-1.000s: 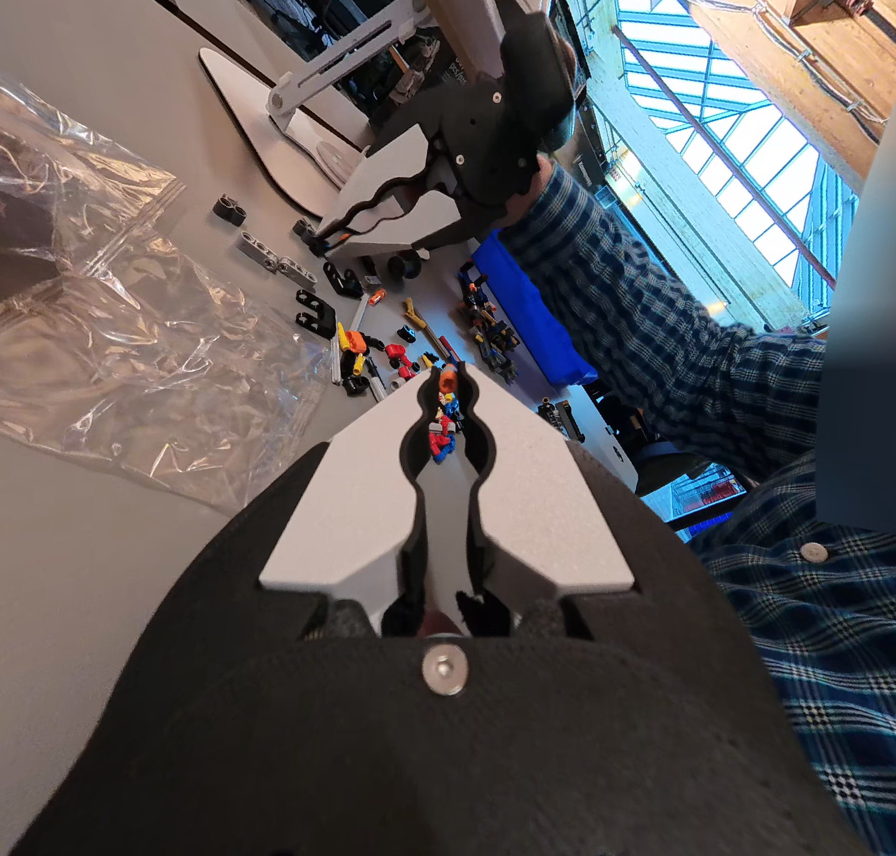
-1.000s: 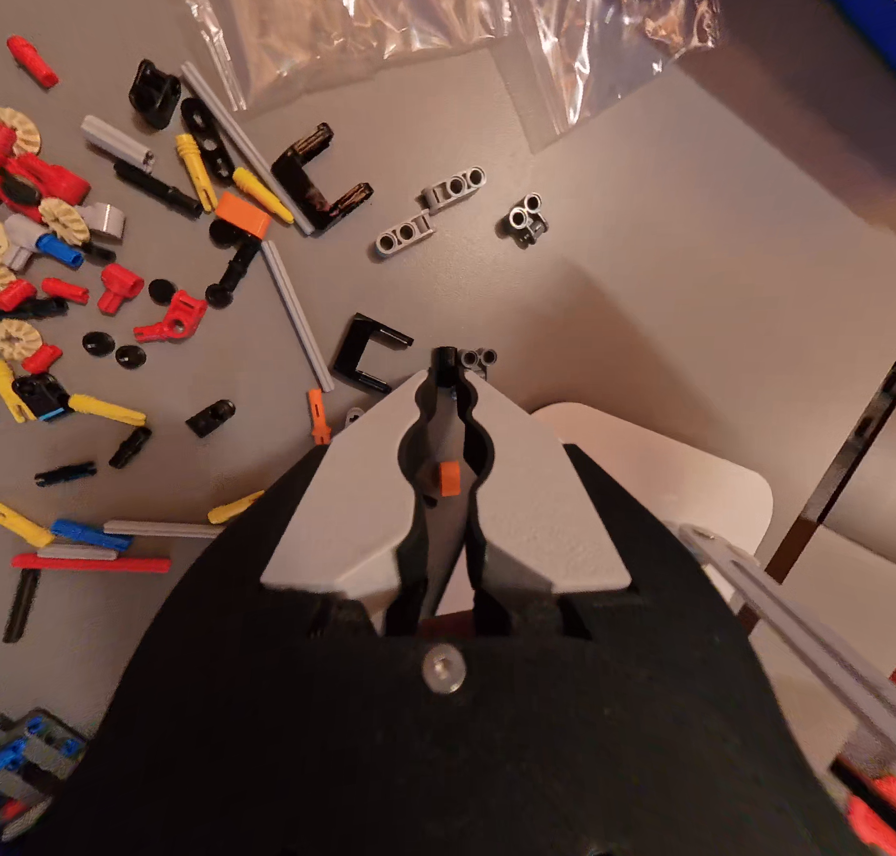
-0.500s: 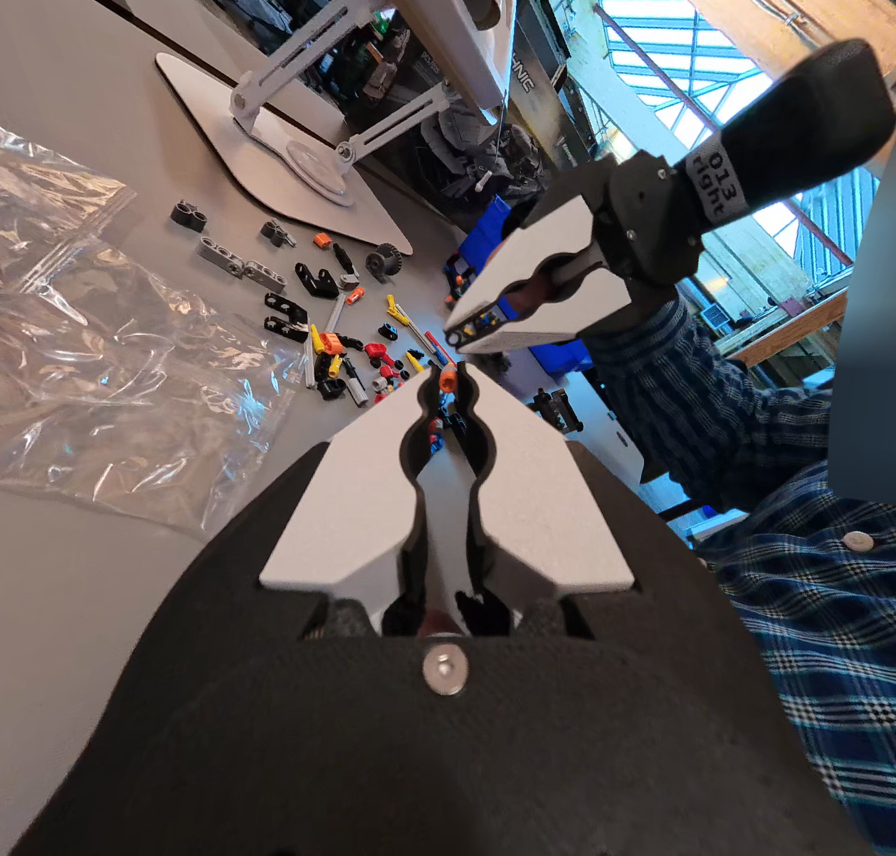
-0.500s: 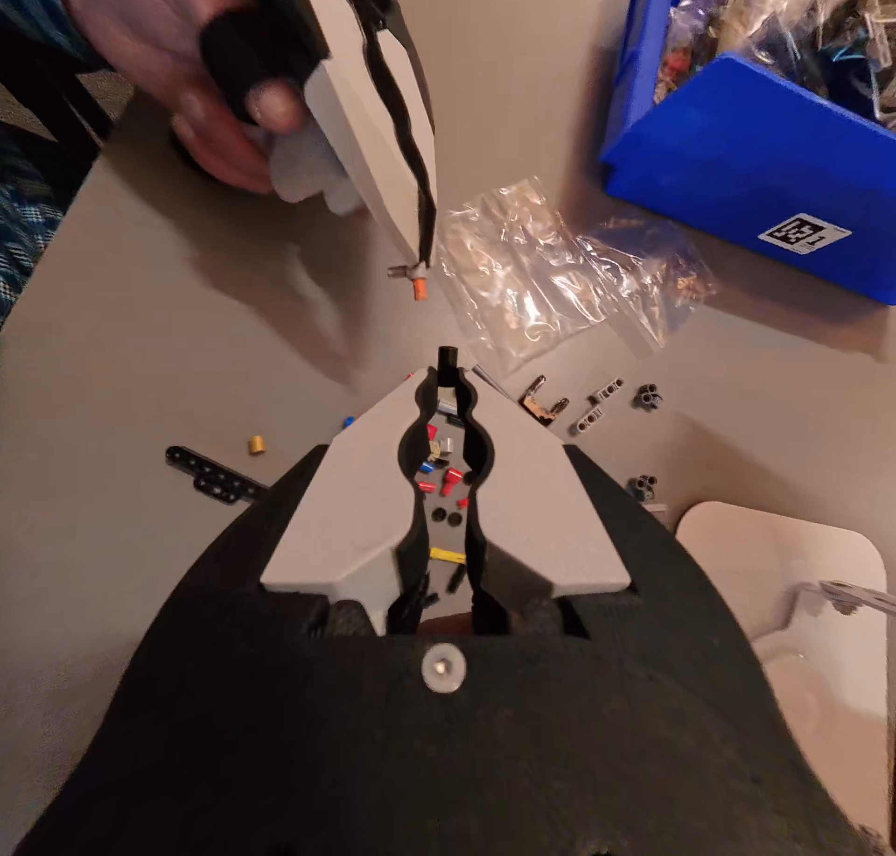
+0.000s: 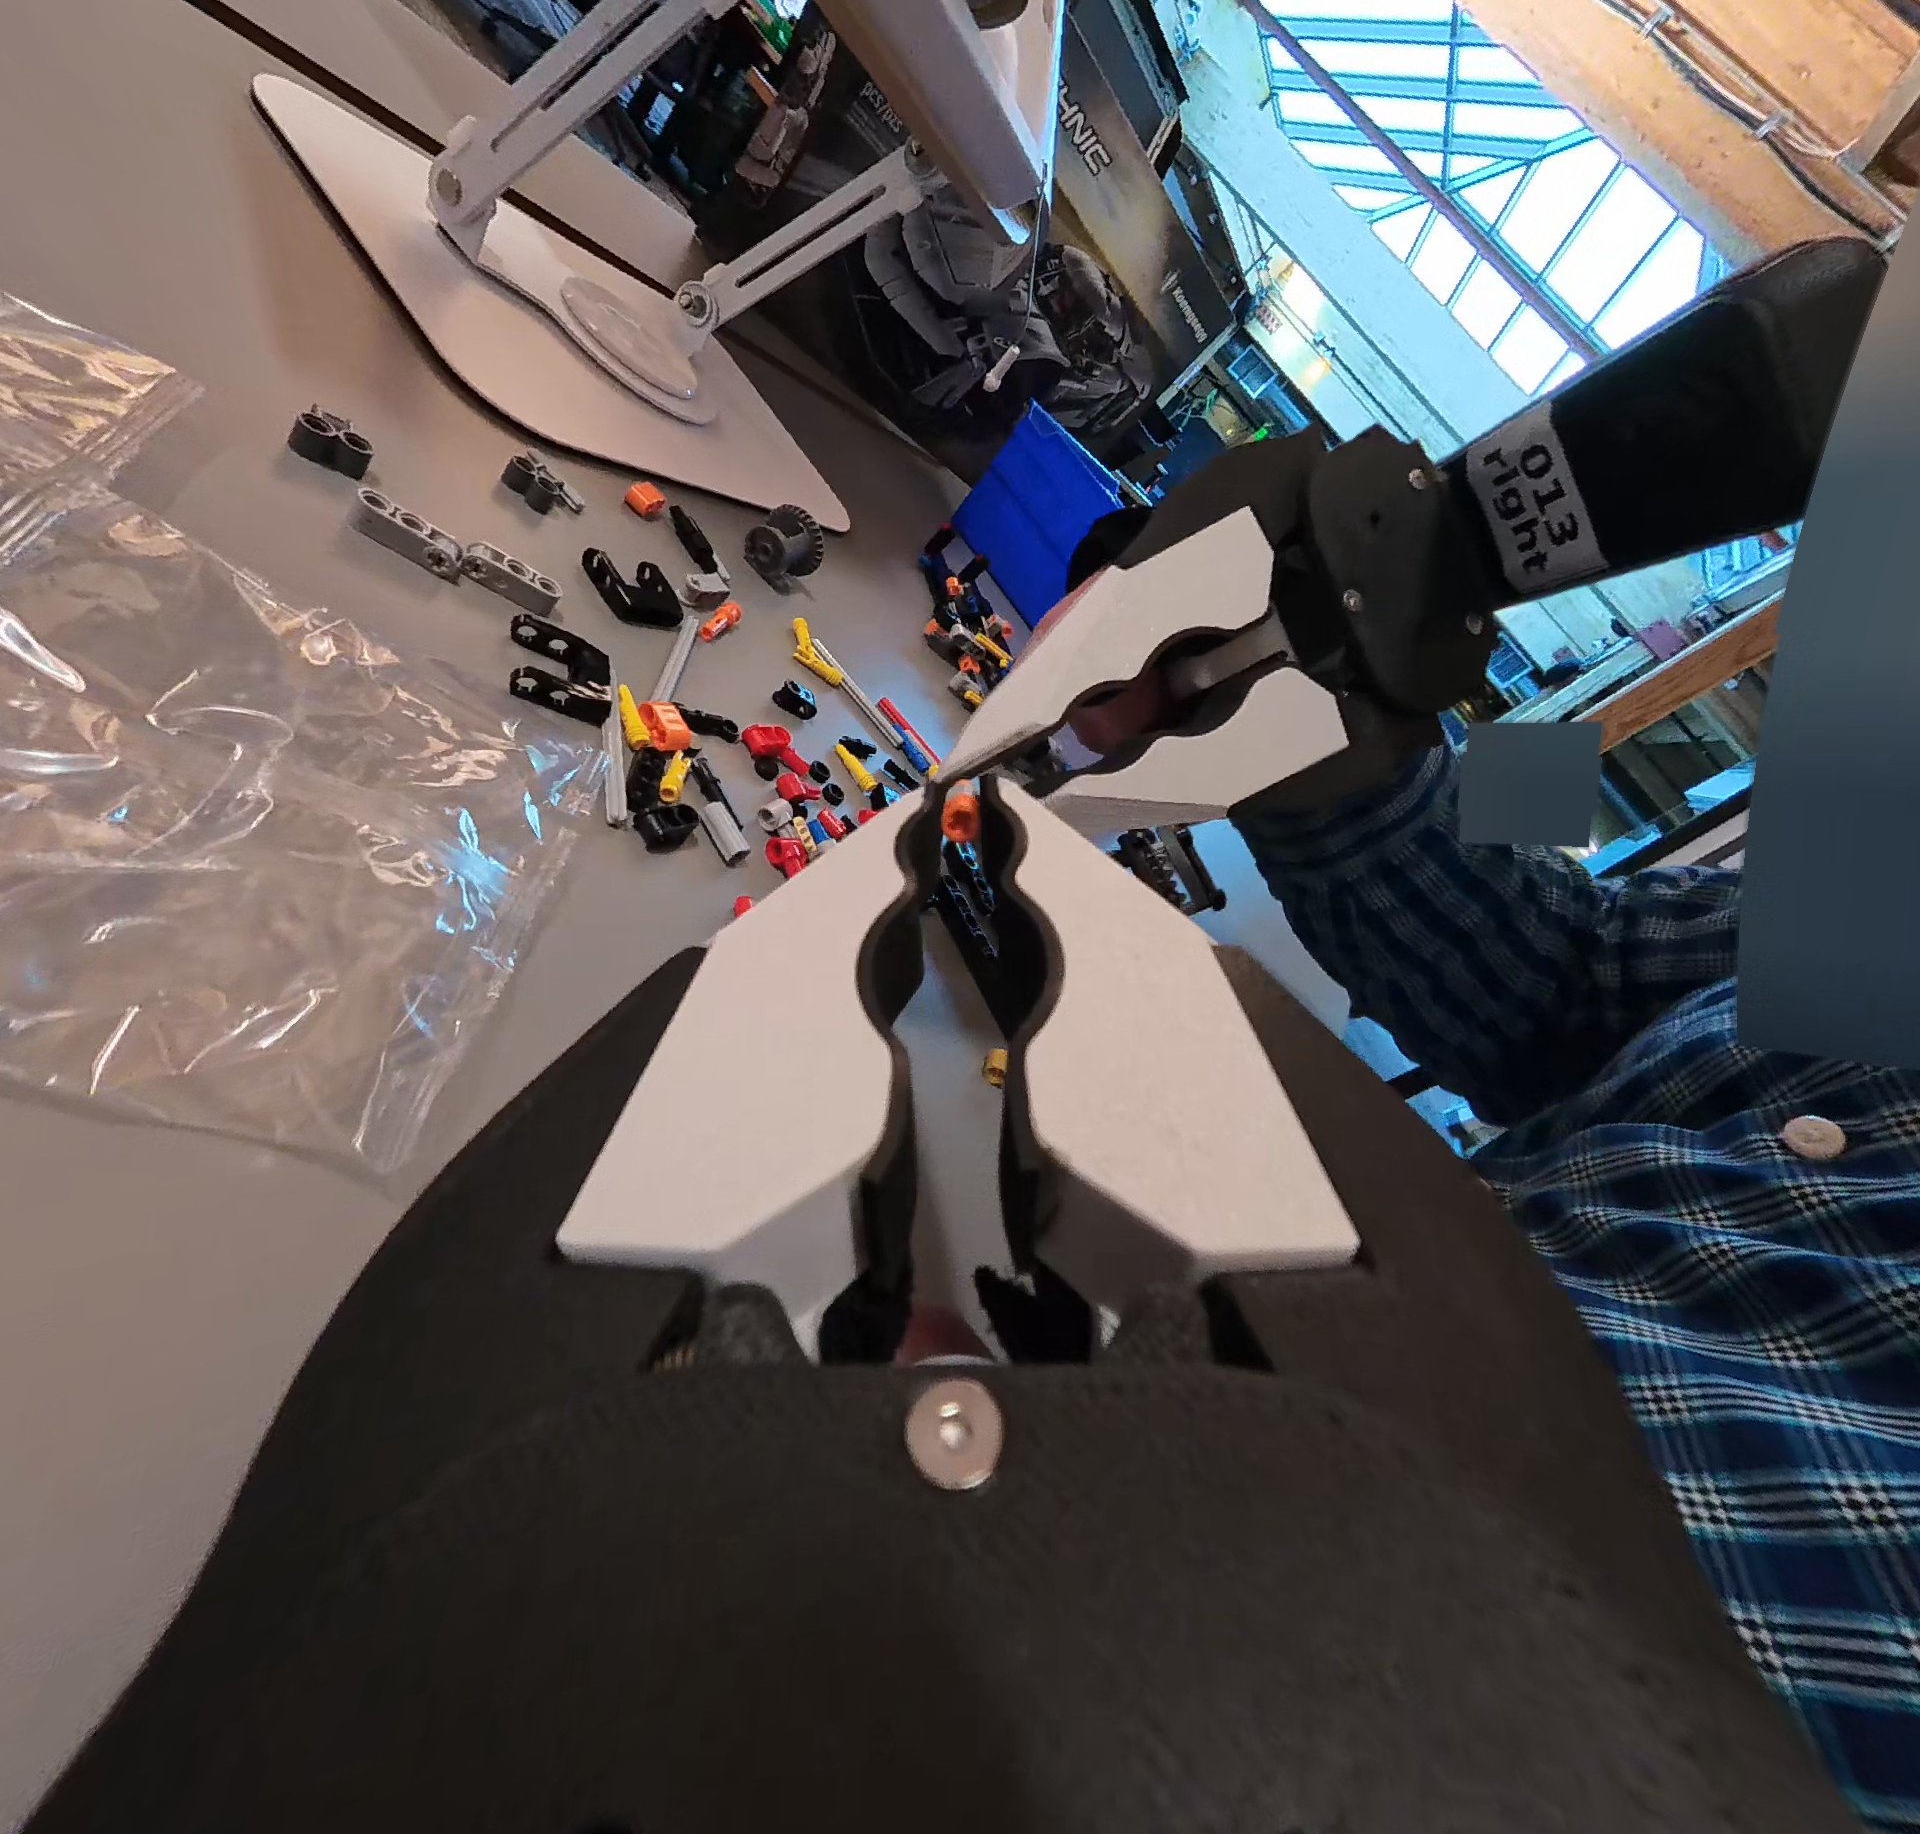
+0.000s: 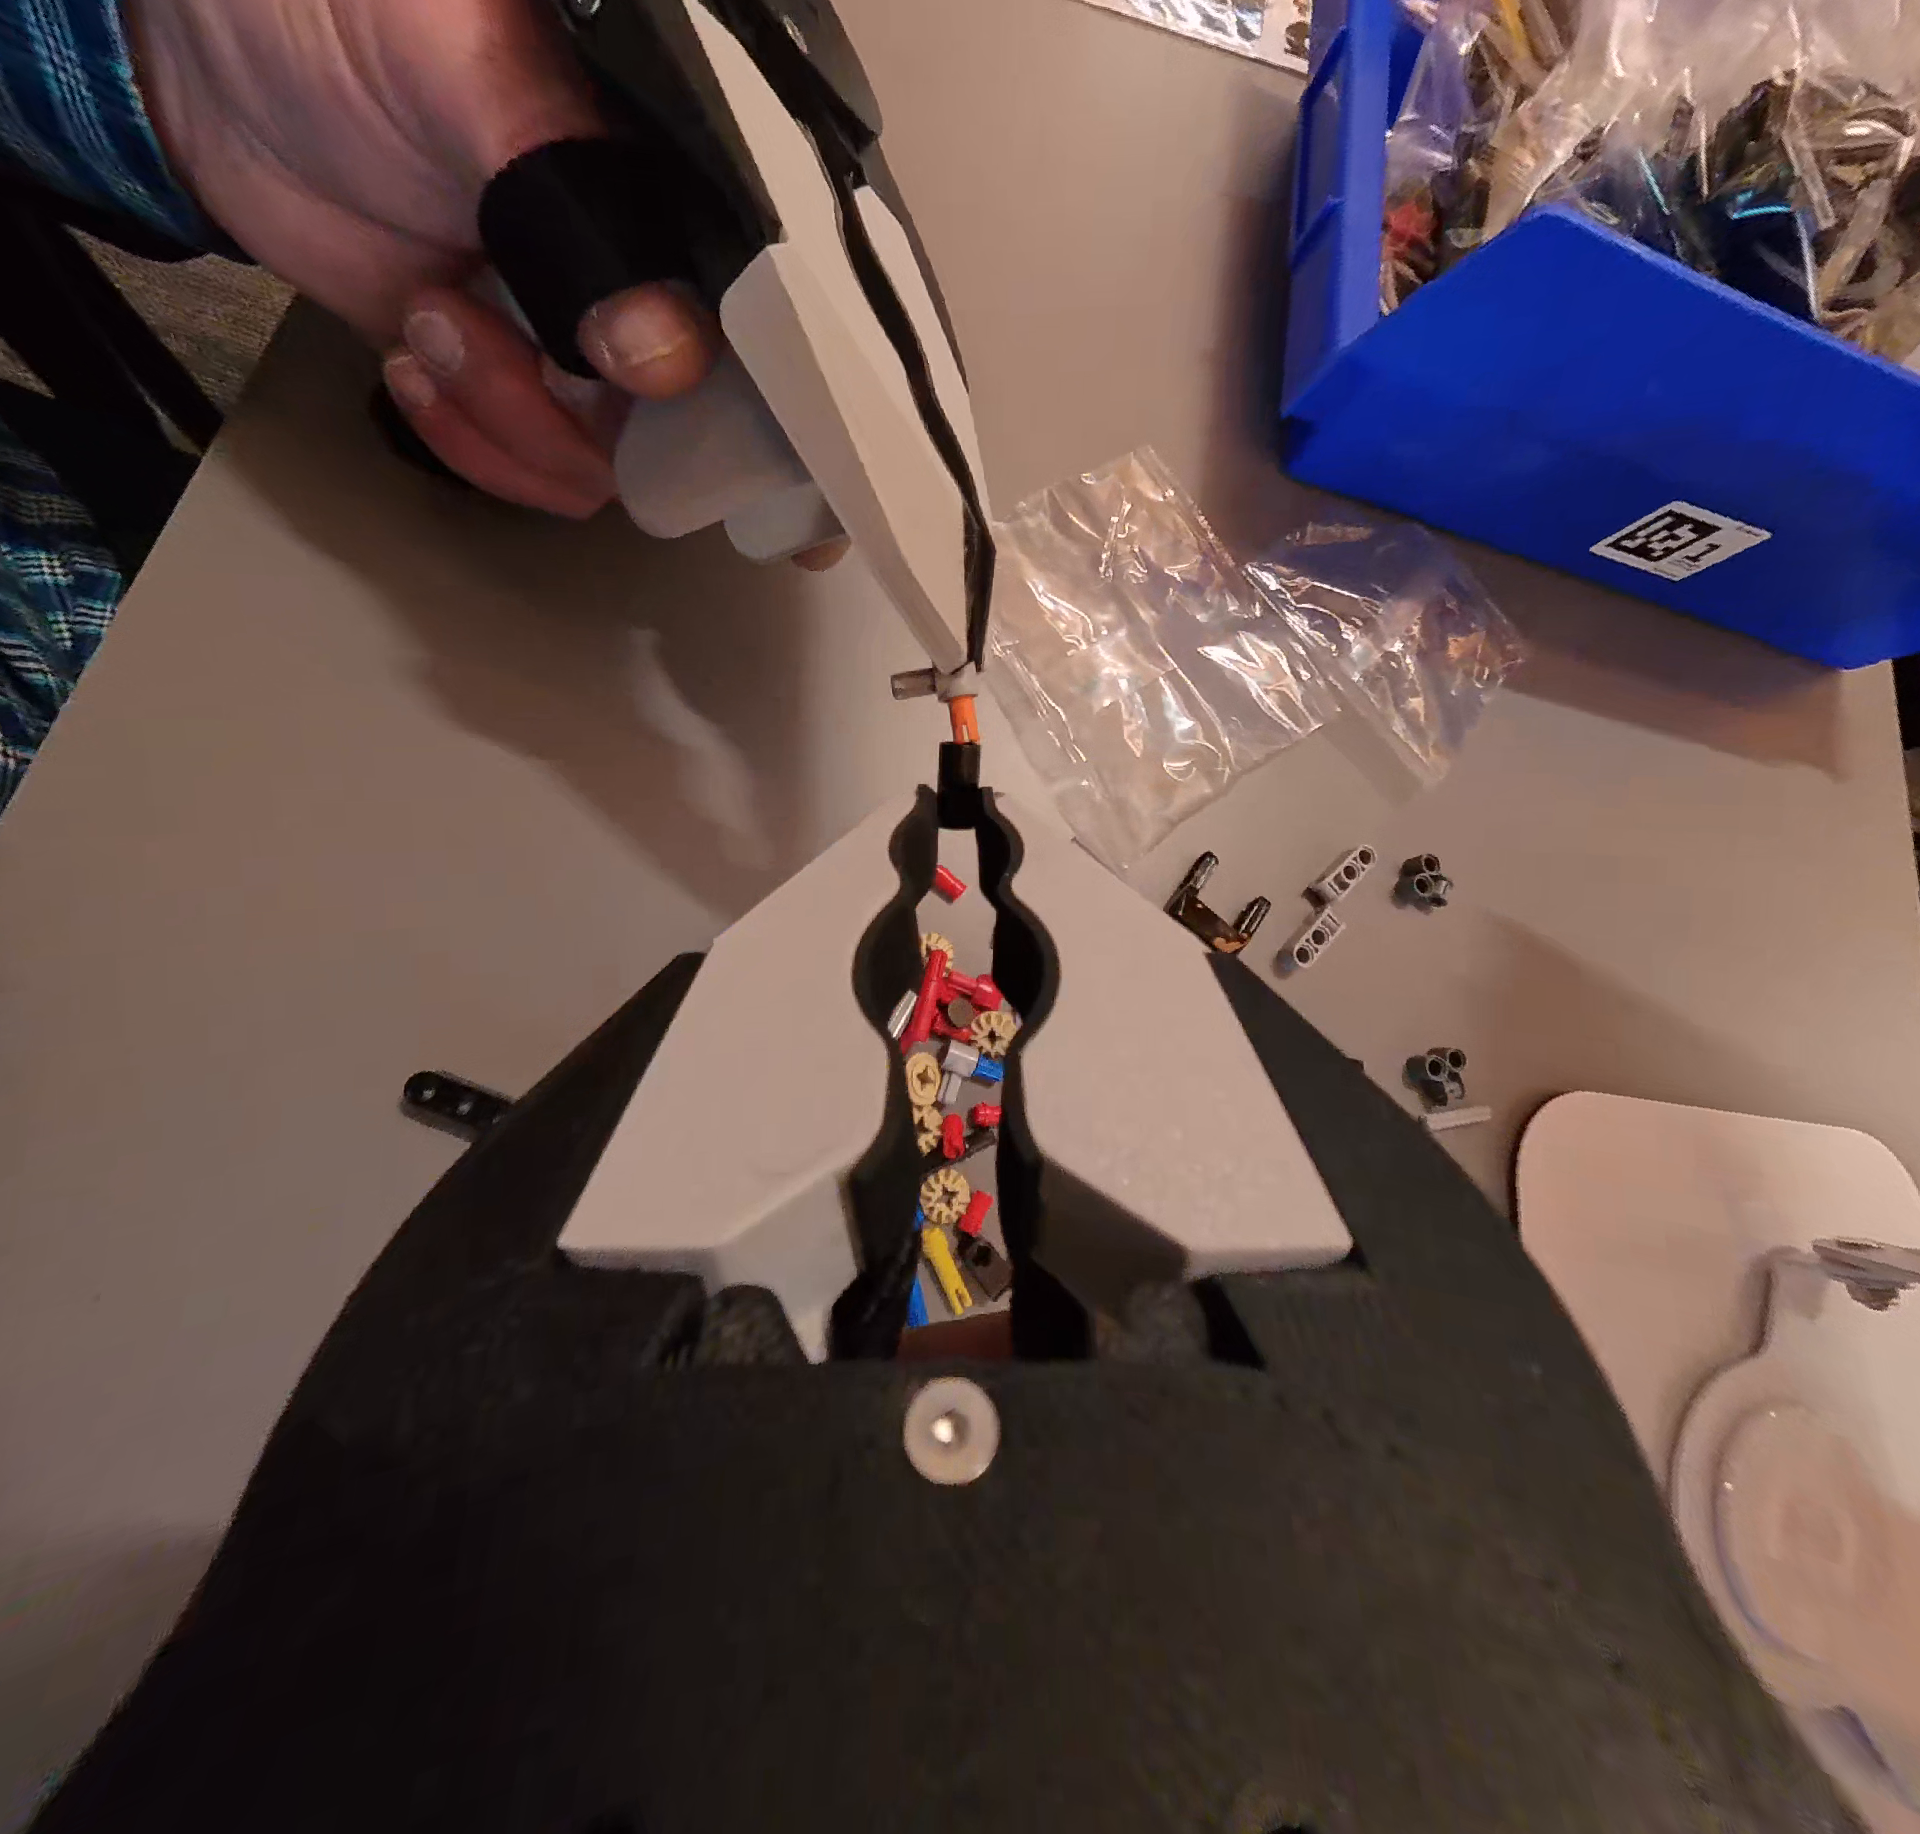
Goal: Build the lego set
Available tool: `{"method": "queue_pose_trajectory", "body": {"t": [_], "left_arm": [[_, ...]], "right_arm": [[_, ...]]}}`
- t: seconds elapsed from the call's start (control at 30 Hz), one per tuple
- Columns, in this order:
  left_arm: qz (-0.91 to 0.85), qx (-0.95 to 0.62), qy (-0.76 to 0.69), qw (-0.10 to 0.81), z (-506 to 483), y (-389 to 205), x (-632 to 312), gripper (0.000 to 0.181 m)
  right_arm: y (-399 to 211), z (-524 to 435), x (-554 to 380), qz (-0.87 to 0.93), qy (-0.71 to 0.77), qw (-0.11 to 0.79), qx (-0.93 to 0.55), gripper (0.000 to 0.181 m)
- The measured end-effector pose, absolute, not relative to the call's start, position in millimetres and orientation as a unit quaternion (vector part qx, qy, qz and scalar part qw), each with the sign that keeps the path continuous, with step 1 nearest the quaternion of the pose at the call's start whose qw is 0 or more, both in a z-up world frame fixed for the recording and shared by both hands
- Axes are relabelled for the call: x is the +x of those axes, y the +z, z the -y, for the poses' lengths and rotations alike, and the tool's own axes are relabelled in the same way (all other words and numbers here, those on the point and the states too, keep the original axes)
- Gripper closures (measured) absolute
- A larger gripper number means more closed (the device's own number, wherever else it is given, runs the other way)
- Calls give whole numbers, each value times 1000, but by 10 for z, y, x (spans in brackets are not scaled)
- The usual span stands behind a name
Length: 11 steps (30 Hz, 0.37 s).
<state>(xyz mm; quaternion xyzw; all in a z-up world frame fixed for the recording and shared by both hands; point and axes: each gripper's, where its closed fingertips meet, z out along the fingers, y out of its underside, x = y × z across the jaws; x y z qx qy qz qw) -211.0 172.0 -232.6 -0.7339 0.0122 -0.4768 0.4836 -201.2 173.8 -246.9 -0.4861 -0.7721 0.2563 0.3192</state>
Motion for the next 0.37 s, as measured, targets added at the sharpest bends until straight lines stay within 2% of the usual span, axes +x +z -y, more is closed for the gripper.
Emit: {"method": "queue_pose_trajectory", "body": {"t": [0.03, 0.37], "left_arm": [[-10, -734, -476, 484, -1722, -2327, -2116, 178], [-15, -740, -471, 480, -1715, -2347, -2101, 178]], "right_arm": [[-2467, -1733, -2014, 771, 258, 321, -487, 177], [-2444, -1740, -2004, 765, 220, 359, -487, 178]]}}
